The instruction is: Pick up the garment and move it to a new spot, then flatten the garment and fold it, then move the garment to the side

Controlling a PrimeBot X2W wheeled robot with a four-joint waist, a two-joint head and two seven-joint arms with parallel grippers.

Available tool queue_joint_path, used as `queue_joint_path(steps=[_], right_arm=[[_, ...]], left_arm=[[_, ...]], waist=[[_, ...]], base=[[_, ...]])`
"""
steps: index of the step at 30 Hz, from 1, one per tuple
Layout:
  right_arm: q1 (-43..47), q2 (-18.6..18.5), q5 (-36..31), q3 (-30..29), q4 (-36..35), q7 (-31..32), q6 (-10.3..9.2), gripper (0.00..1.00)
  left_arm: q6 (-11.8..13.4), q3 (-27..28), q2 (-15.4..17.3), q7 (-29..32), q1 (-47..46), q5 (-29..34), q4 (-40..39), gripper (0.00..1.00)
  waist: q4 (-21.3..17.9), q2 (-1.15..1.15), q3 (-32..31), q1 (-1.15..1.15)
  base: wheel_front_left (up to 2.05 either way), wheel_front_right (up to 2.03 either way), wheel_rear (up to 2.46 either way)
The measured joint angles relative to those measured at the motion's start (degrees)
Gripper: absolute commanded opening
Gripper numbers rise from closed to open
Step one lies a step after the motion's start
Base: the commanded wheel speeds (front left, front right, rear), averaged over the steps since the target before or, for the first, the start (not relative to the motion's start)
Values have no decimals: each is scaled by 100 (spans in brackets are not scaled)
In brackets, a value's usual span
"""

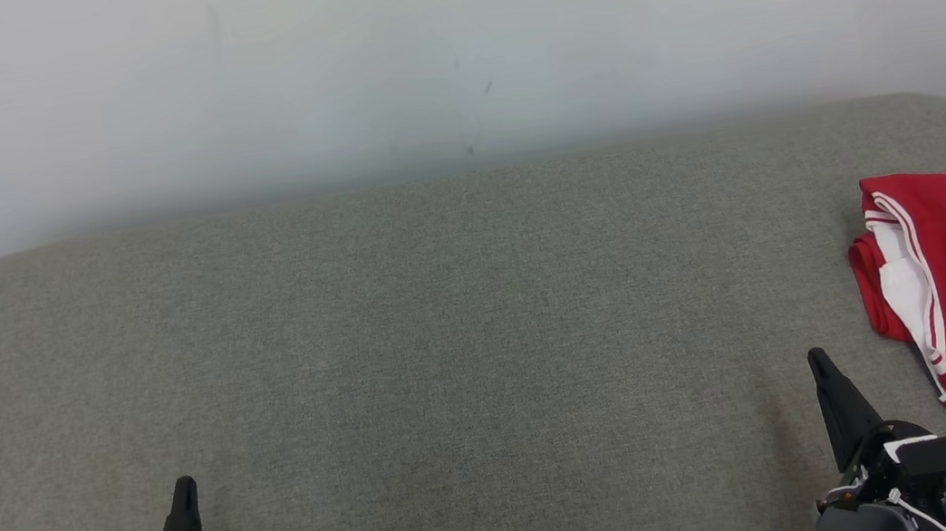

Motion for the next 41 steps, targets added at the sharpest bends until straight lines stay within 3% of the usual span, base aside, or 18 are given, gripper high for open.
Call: queue_joint_path(steps=[41], right_arm=[[0, 0, 0, 0, 0, 0, 0, 0]], left_arm=[[0, -1, 0, 0, -1, 0, -1, 0]], waist=[[0, 0, 0, 0]], base=[[0, 0, 0]])
